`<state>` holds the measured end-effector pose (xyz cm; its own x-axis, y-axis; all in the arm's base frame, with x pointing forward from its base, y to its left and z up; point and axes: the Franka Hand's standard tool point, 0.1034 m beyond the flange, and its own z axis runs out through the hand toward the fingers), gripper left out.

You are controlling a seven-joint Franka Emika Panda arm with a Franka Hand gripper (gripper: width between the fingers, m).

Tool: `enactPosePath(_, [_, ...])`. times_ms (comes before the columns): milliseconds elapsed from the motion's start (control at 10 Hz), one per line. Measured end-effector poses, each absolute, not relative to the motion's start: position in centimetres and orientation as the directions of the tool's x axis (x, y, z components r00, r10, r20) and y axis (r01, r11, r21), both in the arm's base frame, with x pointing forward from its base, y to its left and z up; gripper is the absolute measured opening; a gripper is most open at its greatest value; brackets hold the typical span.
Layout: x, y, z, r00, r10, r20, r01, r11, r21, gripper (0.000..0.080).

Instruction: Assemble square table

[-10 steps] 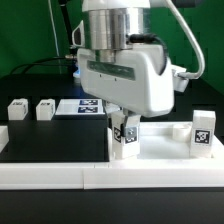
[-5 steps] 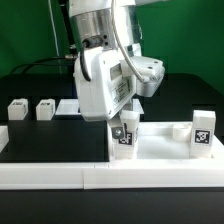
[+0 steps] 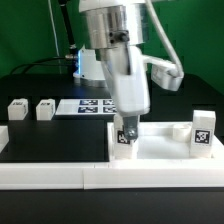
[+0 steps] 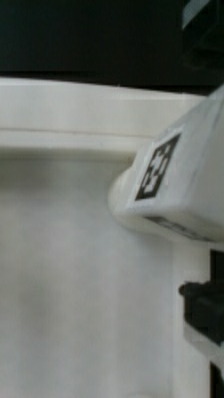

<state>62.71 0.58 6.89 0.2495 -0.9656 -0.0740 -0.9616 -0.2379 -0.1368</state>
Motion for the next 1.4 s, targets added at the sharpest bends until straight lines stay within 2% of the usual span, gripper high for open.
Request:
enactPosePath(100, [62.47, 0.59, 6.57, 0.364, -0.93, -0.054, -0.924, -0.354, -0.146, 0.0637])
enactPosePath(200, [62.5, 0.54, 6.6, 0.37, -0.928, -0.052, -0.922, -0.359, -0.146, 0.0646])
enactPosePath(400, [62.47, 0.45, 6.52, 0.535, -0.844, -0.022, -0.837, -0.527, -0.15, 0.0648])
enactPosePath(600, [62.44, 0.68, 6.31, 0.835, -0.548, 0.042, -0.542, -0.834, -0.104, 0.0648])
enactPosePath(700, [62.41, 0.86, 6.3, 0.911, -0.412, 0.037, -0.407, -0.909, -0.089, 0.0648])
enactPosePath(800, [62.46, 0.63, 6.3, 0.909, -0.416, 0.042, -0.411, -0.907, -0.089, 0.0562])
enactPosePath(900, [62.44, 0.66, 6.27, 0.885, -0.464, 0.037, -0.459, -0.884, -0.091, 0.0426])
enactPosePath(1000, [62.44, 0.63, 6.27, 0.885, -0.464, 0.037, -0.46, -0.883, -0.09, 0.0426])
enactPosePath(1100, [62.44, 0.61, 6.27, 0.857, -0.514, 0.032, -0.509, -0.856, -0.093, 0.0288])
enactPosePath(1300, [62.45, 0.54, 6.28, 0.75, -0.661, 0.015, -0.657, -0.748, -0.097, 0.0288])
enactPosePath(1400, [62.45, 0.45, 6.2, 0.644, -0.765, -0.006, -0.762, -0.641, -0.096, 0.0288])
